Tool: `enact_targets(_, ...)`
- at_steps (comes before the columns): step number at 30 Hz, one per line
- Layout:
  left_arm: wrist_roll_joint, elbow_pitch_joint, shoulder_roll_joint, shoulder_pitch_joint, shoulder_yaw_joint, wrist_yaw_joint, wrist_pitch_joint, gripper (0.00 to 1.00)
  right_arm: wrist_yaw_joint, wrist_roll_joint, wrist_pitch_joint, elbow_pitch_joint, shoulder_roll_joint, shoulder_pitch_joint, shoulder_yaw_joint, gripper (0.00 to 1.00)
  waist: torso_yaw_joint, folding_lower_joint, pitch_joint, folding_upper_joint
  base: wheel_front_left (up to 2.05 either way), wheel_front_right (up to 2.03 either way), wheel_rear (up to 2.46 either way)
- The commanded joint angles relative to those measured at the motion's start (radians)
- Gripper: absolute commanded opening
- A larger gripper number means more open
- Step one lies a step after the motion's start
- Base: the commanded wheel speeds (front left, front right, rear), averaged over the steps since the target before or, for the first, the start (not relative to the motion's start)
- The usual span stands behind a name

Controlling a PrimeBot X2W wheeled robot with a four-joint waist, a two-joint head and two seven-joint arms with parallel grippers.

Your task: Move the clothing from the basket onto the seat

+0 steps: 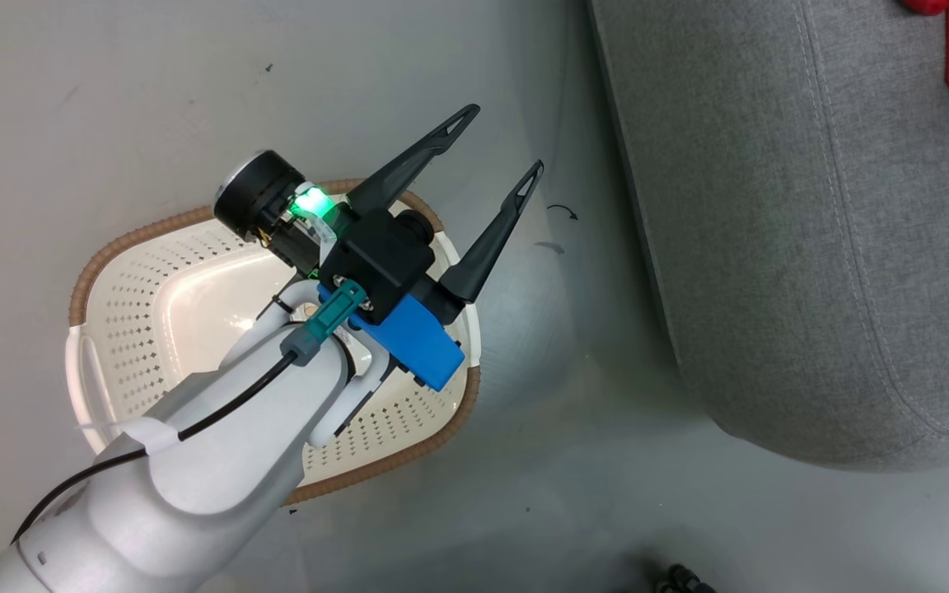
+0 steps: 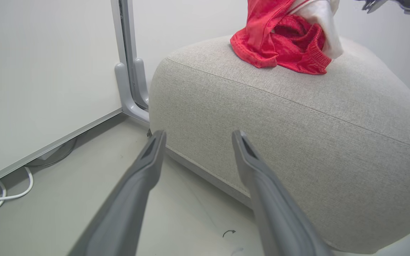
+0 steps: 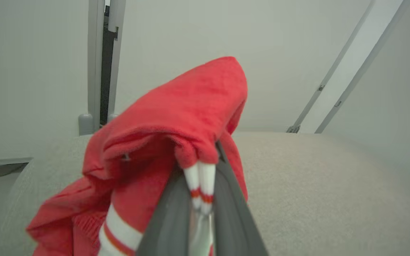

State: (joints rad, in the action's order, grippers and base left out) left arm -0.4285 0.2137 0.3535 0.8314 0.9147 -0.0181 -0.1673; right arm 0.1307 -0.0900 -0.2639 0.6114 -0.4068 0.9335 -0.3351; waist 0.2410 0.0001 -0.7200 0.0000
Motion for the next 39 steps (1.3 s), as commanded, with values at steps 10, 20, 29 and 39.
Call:
enact_targets(10, -0.013, 0.017, -0.004, 0.002, 0.000, -0.008, -0.021, 1.00, 0.000, -0.026, -0.001, 0.080, 0.036, -0.082, 0.012, 0.90, -0.003, -0.0001, 0.040, 0.0000, 0.00, 0.00, 0.00)
enact_targets(20, -0.049, 0.067, -0.031, -0.067, -0.008, -0.018, -0.069, 1.00, 0.000, -0.037, -0.001, 0.070, 0.017, -0.219, 0.057, 1.00, -0.009, -0.0001, 0.185, 0.0000, 0.00, 0.00, 0.00)
enact_targets(29, -0.095, 0.102, -0.037, -0.210, -0.078, -0.049, -0.098, 1.00, 0.000, -0.035, -0.001, -0.067, 0.065, -0.417, 0.101, 1.00, -0.032, -0.0001, 0.368, 0.0000, 0.00, 0.00, 0.00)
enact_targets(39, -0.064, 0.031, -0.043, -0.437, -0.286, -0.066, -0.099, 1.00, 0.000, -0.054, -0.001, -0.247, 0.172, -0.609, 0.159, 1.00, -0.109, -0.0001, 0.538, 0.0000, 0.00, 0.00, 0.00)
